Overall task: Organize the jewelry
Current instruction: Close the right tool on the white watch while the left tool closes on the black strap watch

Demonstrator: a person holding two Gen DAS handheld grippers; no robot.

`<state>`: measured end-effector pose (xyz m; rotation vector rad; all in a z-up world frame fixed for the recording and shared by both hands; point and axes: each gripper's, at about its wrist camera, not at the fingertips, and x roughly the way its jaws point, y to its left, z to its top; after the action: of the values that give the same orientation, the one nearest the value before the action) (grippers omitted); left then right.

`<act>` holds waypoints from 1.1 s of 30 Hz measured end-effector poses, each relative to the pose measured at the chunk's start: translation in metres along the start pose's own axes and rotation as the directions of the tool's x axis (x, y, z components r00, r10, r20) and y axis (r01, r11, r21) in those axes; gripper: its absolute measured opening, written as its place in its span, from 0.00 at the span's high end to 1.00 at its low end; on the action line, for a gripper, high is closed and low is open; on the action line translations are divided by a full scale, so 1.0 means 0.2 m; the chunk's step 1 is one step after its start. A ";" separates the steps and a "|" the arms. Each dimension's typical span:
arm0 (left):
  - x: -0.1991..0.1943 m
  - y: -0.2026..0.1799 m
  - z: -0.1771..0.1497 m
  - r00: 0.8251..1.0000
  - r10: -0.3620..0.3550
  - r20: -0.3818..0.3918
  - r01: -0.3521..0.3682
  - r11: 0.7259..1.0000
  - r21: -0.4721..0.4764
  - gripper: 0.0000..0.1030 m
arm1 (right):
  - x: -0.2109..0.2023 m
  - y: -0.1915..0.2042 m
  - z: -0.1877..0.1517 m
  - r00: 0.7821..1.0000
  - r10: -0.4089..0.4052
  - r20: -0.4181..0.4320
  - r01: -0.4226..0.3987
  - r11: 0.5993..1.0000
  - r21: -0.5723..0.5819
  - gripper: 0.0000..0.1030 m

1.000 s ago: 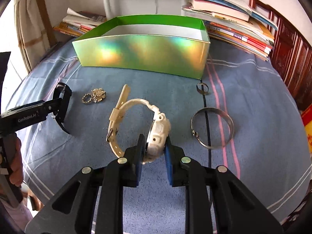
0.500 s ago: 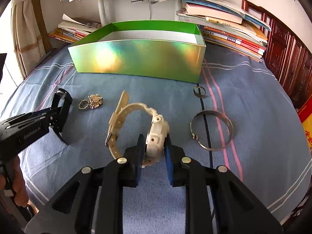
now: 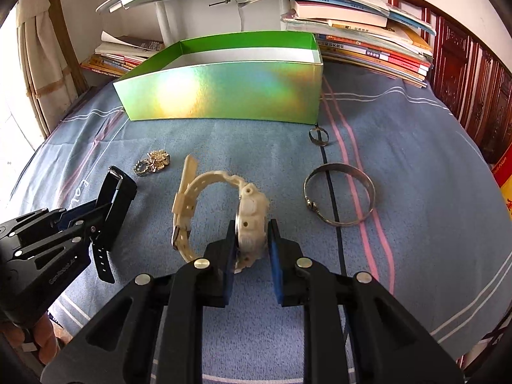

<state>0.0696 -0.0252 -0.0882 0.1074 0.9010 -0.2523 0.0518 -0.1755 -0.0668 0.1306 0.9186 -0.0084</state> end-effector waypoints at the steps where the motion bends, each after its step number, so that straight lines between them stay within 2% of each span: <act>1: 0.00 0.00 0.00 1.000 0.005 0.000 -0.005 1.000 0.001 0.81 | 0.00 0.00 0.00 1.000 -0.002 0.001 0.002 1.000 0.001 0.80; 3: 0.00 0.01 0.00 1.000 0.026 0.004 -0.026 1.000 0.001 0.69 | 0.00 0.00 0.00 1.000 -0.007 0.002 0.007 1.000 0.003 0.80; 7: 0.00 0.03 0.00 1.000 0.029 0.003 -0.029 1.000 -0.006 0.67 | -0.01 0.01 -0.01 1.000 -0.016 0.005 0.016 1.000 -0.004 0.80; 9: 0.00 0.03 0.00 0.999 0.039 0.004 -0.039 0.999 -0.007 0.62 | -0.01 0.01 -0.01 1.000 -0.021 0.007 0.022 1.000 -0.007 0.80; 15: 0.00 0.05 0.00 0.999 0.049 0.002 -0.049 0.999 -0.020 0.54 | -0.01 0.03 -0.01 0.999 -0.030 0.016 0.030 0.999 -0.011 0.78; 21: 0.01 0.06 0.00 0.998 0.059 0.001 -0.059 0.998 -0.023 0.48 | -0.02 0.03 -0.01 0.999 -0.031 0.024 0.031 1.000 -0.006 0.78; 24: 0.01 0.06 0.00 0.998 0.058 0.000 -0.058 0.998 -0.023 0.47 | -0.03 0.04 -0.01 0.999 -0.036 0.026 0.036 0.999 -0.010 0.78; 27: 0.01 0.06 0.00 0.998 0.059 0.001 -0.059 0.998 -0.023 0.46 | -0.02 0.04 -0.01 0.999 -0.033 0.023 0.033 0.999 -0.012 0.73; 33: 0.02 0.07 0.00 0.998 0.060 -0.003 -0.060 0.998 -0.026 0.45 | -0.02 0.05 -0.01 0.999 -0.042 0.017 0.042 0.999 -0.014 0.73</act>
<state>0.0751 -0.0123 -0.0917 0.1102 0.9020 -0.1846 0.0484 -0.1651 -0.0644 0.0979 0.9043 -0.0418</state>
